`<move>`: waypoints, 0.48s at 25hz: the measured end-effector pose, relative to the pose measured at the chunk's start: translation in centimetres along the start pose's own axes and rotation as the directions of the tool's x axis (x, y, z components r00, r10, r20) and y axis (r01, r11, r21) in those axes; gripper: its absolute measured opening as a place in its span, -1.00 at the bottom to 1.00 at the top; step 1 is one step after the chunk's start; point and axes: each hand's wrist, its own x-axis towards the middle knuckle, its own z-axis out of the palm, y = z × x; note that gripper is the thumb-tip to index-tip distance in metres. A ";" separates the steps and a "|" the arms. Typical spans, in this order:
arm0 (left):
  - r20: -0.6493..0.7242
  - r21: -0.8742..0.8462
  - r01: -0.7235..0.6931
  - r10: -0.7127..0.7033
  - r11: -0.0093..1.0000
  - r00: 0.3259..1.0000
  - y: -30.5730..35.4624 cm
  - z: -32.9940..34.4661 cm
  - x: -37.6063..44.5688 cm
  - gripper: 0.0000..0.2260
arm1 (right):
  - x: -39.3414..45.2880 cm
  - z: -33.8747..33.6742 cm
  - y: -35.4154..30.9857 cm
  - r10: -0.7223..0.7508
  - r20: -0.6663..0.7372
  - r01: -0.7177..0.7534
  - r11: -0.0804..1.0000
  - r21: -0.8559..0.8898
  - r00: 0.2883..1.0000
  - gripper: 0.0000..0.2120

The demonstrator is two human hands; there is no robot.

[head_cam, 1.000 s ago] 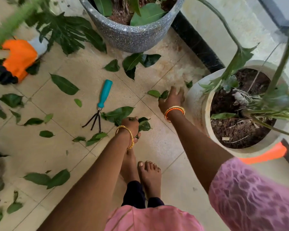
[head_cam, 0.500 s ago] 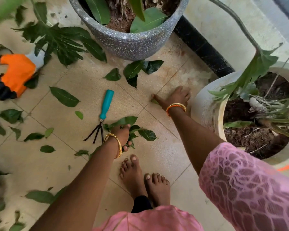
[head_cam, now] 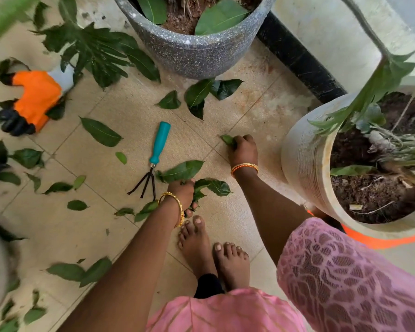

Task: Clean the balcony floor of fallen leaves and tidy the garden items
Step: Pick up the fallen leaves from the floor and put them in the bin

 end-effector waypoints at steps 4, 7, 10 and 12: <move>-0.005 -0.006 -0.006 0.006 1.000 1.000 -0.3 0.0 -0.2 -0.79 | -0.6 -1.0 -0.1 -0.077 0.098 0.094 0.979 -0.181 0.992 -0.76; -0.046 -0.015 -0.016 0.015 1.000 0.999 0.2 0.2 -1.1 -0.76 | -2.9 -1.4 -1.1 -0.079 0.141 0.084 0.996 -0.026 0.987 -0.71; -0.180 -0.016 -0.110 0.106 0.994 0.978 0.4 0.9 -3.2 -0.73 | -7.5 -2.6 -2.4 -0.149 0.325 0.117 0.986 0.114 0.934 -0.72; -0.184 -0.044 -0.133 0.122 0.990 0.975 0.0 1.3 -4.3 -0.67 | -10.9 -4.2 -3.2 -0.151 0.431 0.106 0.986 0.126 0.890 -0.74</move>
